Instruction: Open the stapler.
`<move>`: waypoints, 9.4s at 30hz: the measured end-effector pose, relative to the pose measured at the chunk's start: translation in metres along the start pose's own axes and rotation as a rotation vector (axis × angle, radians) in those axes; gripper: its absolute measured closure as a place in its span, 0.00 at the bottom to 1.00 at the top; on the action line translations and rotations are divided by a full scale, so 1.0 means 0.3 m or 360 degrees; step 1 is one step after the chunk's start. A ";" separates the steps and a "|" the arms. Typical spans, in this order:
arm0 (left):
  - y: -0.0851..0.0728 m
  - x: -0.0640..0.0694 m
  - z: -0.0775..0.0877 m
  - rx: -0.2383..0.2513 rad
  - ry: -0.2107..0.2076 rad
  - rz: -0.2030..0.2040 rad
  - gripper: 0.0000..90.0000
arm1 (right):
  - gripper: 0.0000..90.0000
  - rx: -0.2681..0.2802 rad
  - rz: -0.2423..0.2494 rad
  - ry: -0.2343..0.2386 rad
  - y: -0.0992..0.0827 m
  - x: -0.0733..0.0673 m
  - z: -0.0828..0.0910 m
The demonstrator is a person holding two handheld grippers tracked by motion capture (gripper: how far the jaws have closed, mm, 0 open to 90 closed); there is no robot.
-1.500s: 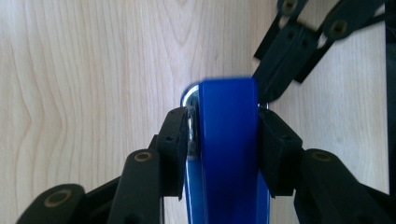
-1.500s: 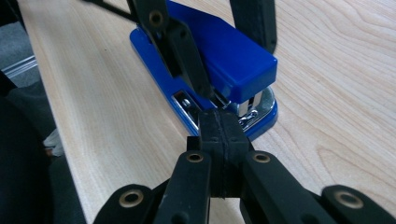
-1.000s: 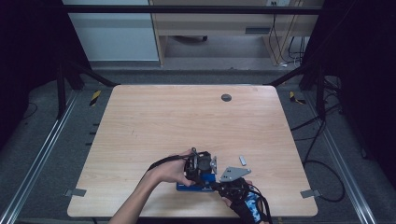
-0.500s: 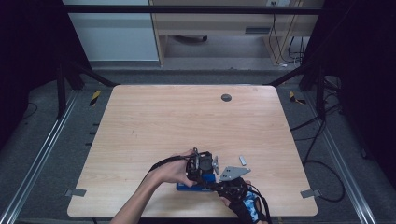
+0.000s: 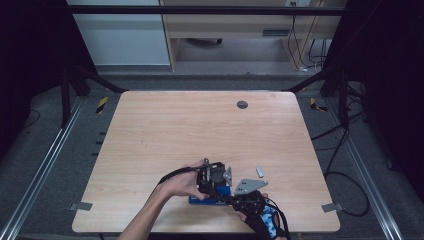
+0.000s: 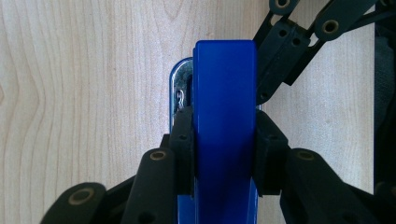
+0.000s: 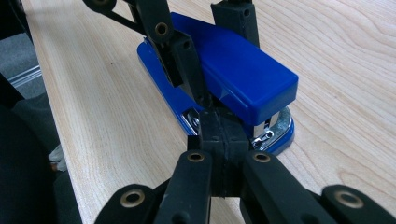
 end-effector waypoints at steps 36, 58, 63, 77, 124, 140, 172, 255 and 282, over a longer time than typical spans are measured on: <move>-0.087 0.003 0.062 0.0336 0.0065 0.0171 0.72 | 1.00 -0.0006 0.0014 0.0021 0.005 0.004 0.006; -0.101 0.010 0.065 0.0382 0.0094 0.0207 0.72 | 1.00 0.0178 0.0043 -0.0032 0.034 0.022 0.079; -0.107 0.011 0.060 0.0371 0.0101 0.0217 0.70 | 1.00 0.0173 0.0044 -0.0026 0.039 0.022 0.072; -0.168 0.028 0.106 0.0434 0.0197 0.0334 0.43 | 1.00 0.0195 0.0039 0.0000 0.042 0.023 0.076; -0.393 0.265 0.124 0.0771 0.0731 0.1055 0.66 | 1.00 0.0236 0.0081 0.0025 0.072 0.019 0.067; -0.344 0.355 0.065 0.0856 0.0902 0.1293 0.69 | 1.00 0.0223 0.0075 0.0034 0.073 0.023 0.060; -0.183 0.413 -0.094 0.0946 0.0982 0.1490 0.91 | 1.00 0.0260 0.0062 0.0067 0.077 0.031 0.058; -0.139 0.396 -0.121 0.1006 0.1010 0.1443 1.00 | 1.00 0.0422 0.0135 0.0221 0.198 -0.007 0.000; -0.140 0.397 -0.121 0.1019 0.0990 0.1445 1.00 | 1.00 0.0365 0.0157 0.0274 0.235 -0.013 -0.050</move>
Point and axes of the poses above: each handheld gripper's, and its own axes: z roughly backward along the jaws, y roughly out of its top, x roughly to its right, the point moved 2 cm from there along -z, roughly forward along the jaws, and after that the axes turned 13 degrees about y, right-handed, at the moved point
